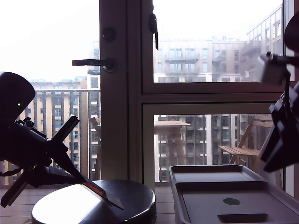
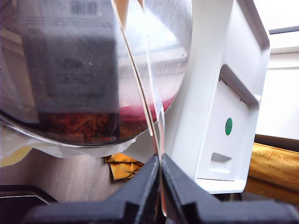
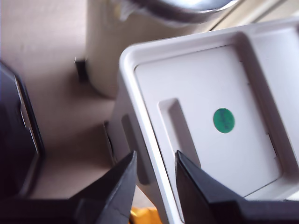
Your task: First open the recycling bin's lid, then pick the cardboard sleeve and place it inside the bin before closing the lid
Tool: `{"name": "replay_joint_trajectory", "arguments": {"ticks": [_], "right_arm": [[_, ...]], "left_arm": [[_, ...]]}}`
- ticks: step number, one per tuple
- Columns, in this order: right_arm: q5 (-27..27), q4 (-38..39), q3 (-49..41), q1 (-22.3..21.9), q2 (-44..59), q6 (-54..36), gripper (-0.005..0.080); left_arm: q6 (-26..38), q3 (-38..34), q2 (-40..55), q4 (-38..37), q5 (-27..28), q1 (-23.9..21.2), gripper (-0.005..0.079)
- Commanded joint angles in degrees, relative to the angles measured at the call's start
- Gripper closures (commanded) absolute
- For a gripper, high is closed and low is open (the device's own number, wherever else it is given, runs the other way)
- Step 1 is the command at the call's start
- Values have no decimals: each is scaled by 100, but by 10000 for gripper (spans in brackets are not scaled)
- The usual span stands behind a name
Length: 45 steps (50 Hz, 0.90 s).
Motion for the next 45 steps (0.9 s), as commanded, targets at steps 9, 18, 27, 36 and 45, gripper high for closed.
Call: {"name": "replay_joint_trajectory", "arguments": {"ticks": [9,18,27,36,45], "right_arm": [[299,487,66,31,933,-713,520],[380,634,275,33,1574,-820,520],[389,623,717,33,2068,-822,501],[372,192,1161,33,2546,-837,501],[323,-382,1488,160,2959,-846,491]], "left_arm": [[26,-7,-46,138,-11,17,766],[31,-7,-46,166,-13,17,766],[179,-7,-46,188,-9,15,766],[184,-7,-46,216,-39,11,766],[181,-4,-46,315,-39,11,766]]}}
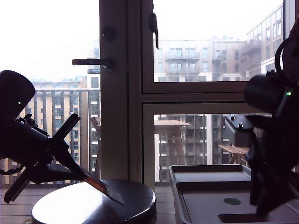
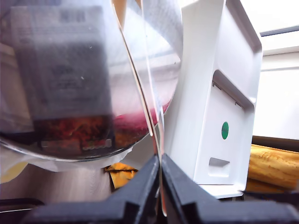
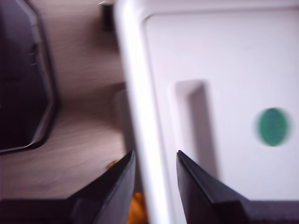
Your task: First open the recycling bin's lid, then pick the cardboard sleeve and place it inside the bin before closing the lid
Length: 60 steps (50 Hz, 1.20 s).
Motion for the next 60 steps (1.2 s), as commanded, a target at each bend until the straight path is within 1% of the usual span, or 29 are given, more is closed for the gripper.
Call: {"name": "replay_joint_trajectory", "arguments": {"ticks": [1,14,28,32,36,40,45,48,60], "right_arm": [[-52,-144,72,125,160,-22,483],[13,-20,278,229,586,-31,454],[68,146,313,229,855,-120,456],[92,179,313,229,898,-153,509],[92,238,315,236,901,-136,609],[133,267,337,240,898,-136,688],[166,258,352,262,894,-133,744],[201,162,382,304,885,-133,760],[245,-258,684,490,857,-79,762]], "left_arm": [[33,-4,-46,68,-11,11,766],[33,-4,-46,85,-7,11,766],[31,-4,-46,96,-9,11,766],[31,-4,-46,94,-9,11,766],[31,-4,-46,96,-9,11,766],[31,-4,-46,101,-7,11,766],[28,-4,-46,155,-9,11,766],[28,-4,-46,181,-9,11,766],[28,-4,-46,179,-7,11,766]]}}
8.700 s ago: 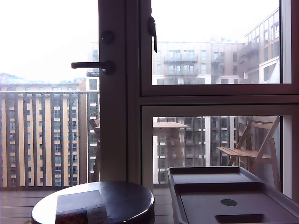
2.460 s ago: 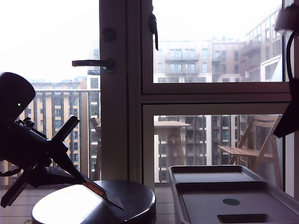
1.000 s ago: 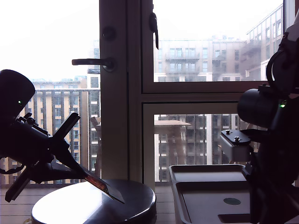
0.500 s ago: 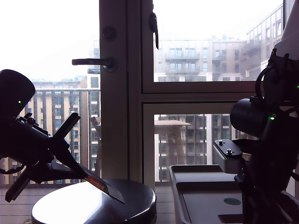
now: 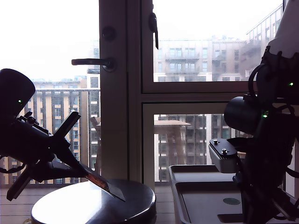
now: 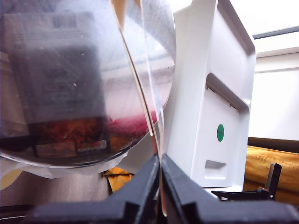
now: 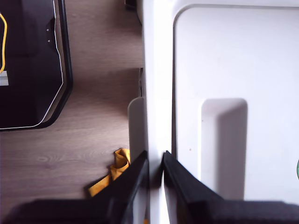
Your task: First open the recycling bin's lid, then pick the cardboard sleeve and place it inside the bin before closing the lid
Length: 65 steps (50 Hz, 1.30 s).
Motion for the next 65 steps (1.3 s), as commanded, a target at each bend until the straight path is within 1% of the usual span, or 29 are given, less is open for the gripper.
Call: {"name": "replay_joint_trajectory", "arguments": {"ticks": [1,12,20,29,34,40,56,65], "right_arm": [[-46,-212,162,136,13,85,762],[44,-815,540,227,11,229,762],[212,-1154,737,240,0,337,762],[291,-1294,800,240,-186,339,762],[299,-1381,813,240,-398,352,762],[289,-1427,813,240,-745,566,762],[297,-1423,907,240,-1993,673,762],[664,-1414,1071,240,-2455,627,762]], "left_arm": [[28,-4,-46,52,2,11,766],[31,-4,-46,52,2,11,766],[31,-4,-46,52,0,11,766],[31,-4,-46,50,-4,11,766],[31,-4,-46,50,-4,11,766],[31,-4,-46,50,-2,11,766],[31,-4,-46,48,4,11,766],[31,-4,-46,50,35,11,766]]}}
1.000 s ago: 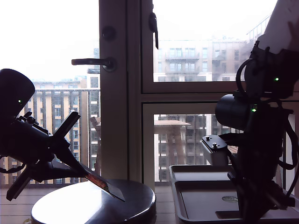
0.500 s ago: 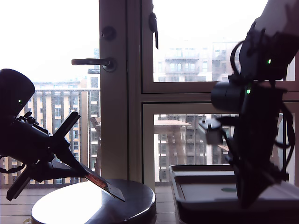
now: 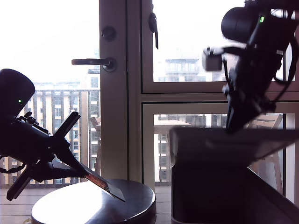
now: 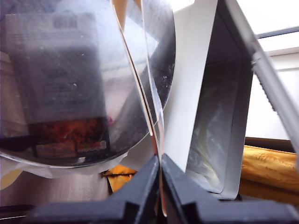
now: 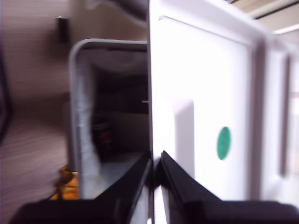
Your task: First open the recycling bin's lid, then pick the cardboard sleeve and place it inside the bin before closing the lid
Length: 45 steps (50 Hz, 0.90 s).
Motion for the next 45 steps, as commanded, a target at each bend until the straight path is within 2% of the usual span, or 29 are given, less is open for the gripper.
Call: {"name": "replay_joint_trajectory", "arguments": {"ticks": [1,21,36,45], "right_arm": [[186,68,142,22,-129,-15,762],[789,846,184,7,-201,-20,762],[793,798,184,7,-201,-15,762],[791,798,184,7,-201,-15,762]], "left_arm": [[31,-4,-46,50,48,11,766],[28,-2,-46,83,225,7,766],[-177,-2,-46,254,640,-37,766],[-518,-2,-46,546,732,-317,766]]}}
